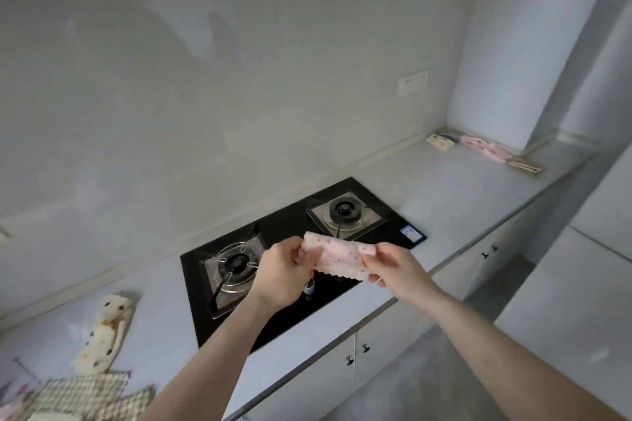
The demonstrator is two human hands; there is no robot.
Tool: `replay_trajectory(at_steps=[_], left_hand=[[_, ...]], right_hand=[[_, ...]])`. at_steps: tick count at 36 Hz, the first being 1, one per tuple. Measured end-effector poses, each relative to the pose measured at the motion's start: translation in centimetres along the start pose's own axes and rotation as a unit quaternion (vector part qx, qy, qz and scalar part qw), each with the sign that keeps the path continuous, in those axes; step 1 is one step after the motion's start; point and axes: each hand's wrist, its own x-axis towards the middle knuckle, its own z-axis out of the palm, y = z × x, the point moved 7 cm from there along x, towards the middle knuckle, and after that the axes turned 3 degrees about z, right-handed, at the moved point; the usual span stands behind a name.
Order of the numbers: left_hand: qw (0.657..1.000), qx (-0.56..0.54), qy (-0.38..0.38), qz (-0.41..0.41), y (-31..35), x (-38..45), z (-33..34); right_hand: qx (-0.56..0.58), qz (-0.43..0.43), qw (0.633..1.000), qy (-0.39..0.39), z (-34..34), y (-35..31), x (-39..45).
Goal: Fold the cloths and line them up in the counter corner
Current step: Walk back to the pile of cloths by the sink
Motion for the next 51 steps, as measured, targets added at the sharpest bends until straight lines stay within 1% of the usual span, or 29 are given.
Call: replay_trajectory(at_steps=[5, 9, 12, 18, 25, 28, 31, 35, 38, 41, 46, 51], left_hand=[[1.0, 0.008, -0.019, 0.016, 5.2, 4.4, 5.8], [1.0, -0.023, -0.021, 0.0, 9.2, 7.6, 10.9], [1.0, -0.022, -0.016, -0.011, 11.5, 10.0, 14.2], [1.0, -0.009, 0.004, -0.026, 14.6, 14.0, 18.0], [0.998, 0.05, -0.028, -0.041, 14.1, 19.9, 19.3], [0.995, 0.073, -0.047, -0.047, 13.4, 22.4, 19.4], [0.995, 0.07, -0.051, -0.057, 13.0, 24.8, 19.8], [0.995, 0.06, -0.052, -0.056, 13.4, 27.7, 21.2], [0.995, 0.059, -0.057, -0.055, 13.6, 29.4, 22.5], [0.994, 0.067, -0.058, -0.061, 13.3, 30.9, 23.4], [0.991, 0.09, -0.059, -0.079, 11.8, 33.2, 24.2], [0.987, 0.105, -0.062, -0.102, 10.8, 36.6, 24.8]], right_hand=[[0.0, 0.009, 1.0, 0.025, -8.2, 2.4, 1.4], [-0.001, 0.014, 0.999, 0.035, -15.3, 3.8, 2.8], [-0.011, 0.022, 0.999, 0.033, -19.9, 4.6, 4.3], [-0.016, 0.03, 0.999, 0.031, -26.2, 5.1, 8.0], [-0.006, 0.059, 0.998, -0.002, -28.1, 6.5, 12.9], [0.005, 0.071, 0.997, -0.003, -28.2, 7.0, 14.9], [0.003, 0.081, 0.997, 0.004, -28.7, 7.6, 17.0], [0.017, 0.105, 0.994, 0.019, -30.0, 8.8, 19.7], [0.049, 0.13, 0.989, 0.042, -31.0, 10.4, 21.8], [0.08, 0.165, 0.981, 0.064, -31.9, 12.6, 23.8], [0.094, 0.217, 0.967, 0.091, -33.7, 16.9, 28.3], [0.14, 0.278, 0.943, 0.116, -36.5, 21.3, 33.6]])
